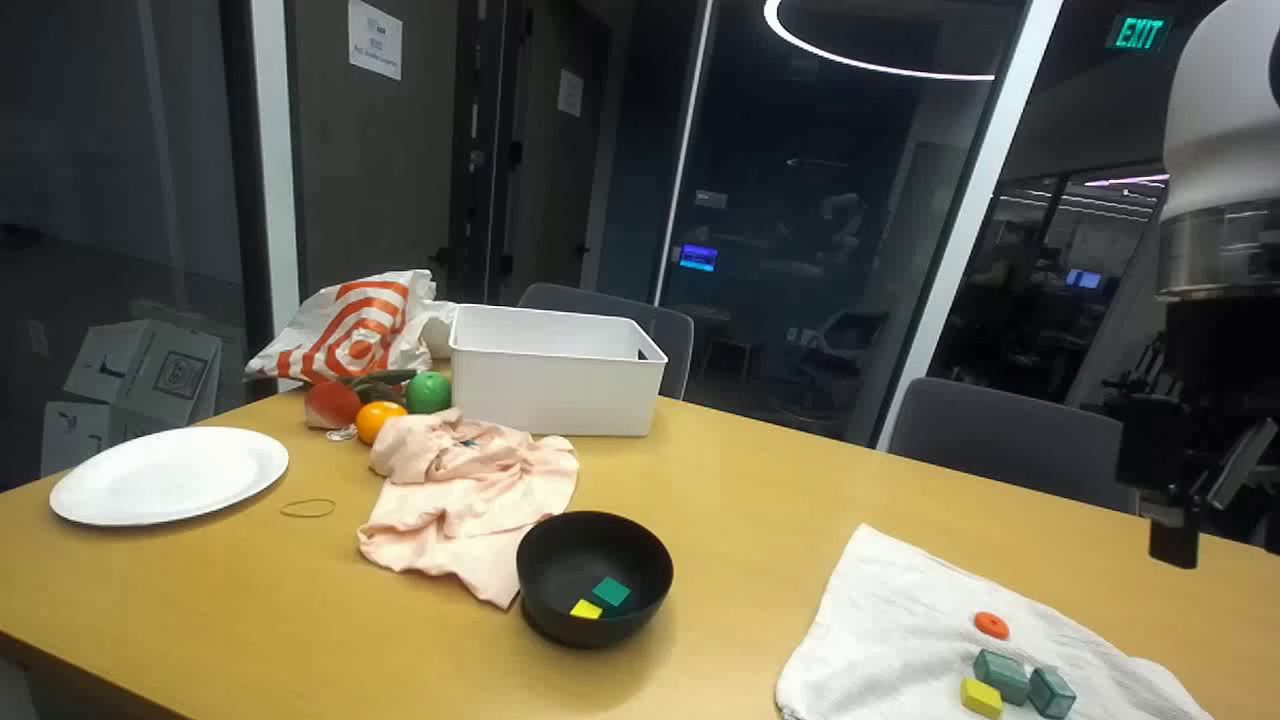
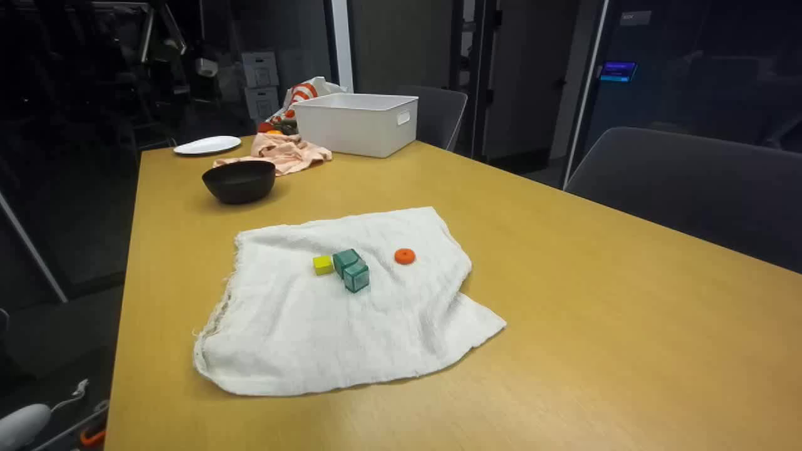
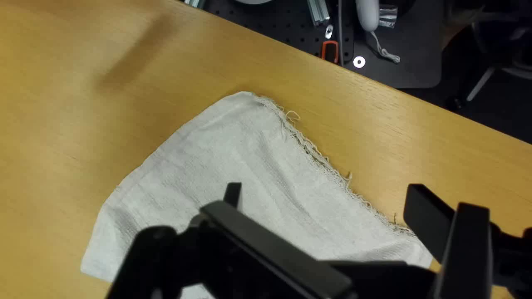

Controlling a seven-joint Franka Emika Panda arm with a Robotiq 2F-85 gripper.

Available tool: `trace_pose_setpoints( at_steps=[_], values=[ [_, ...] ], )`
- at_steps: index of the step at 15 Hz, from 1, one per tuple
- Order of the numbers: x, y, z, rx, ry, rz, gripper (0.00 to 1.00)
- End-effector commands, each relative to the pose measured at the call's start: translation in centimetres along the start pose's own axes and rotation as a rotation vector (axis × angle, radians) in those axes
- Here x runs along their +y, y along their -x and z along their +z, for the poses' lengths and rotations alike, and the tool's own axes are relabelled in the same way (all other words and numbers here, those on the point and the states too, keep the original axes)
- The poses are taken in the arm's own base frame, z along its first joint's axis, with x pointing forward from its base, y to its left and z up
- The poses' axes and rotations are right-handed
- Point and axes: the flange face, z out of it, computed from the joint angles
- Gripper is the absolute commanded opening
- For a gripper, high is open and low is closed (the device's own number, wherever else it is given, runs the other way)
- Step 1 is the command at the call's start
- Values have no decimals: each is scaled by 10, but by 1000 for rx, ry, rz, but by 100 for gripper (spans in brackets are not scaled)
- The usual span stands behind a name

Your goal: Fold the white towel

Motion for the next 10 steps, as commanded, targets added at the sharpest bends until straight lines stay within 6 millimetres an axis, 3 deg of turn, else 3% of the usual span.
trace_pose_setpoints(
  at_steps=[1,8,10],
  values=[
    [0,0,-2,2,0,0,100],
    [0,0,-4,8,-1,0,100],
    [-9,-17,5,39,-2,-10,100]
  ],
)
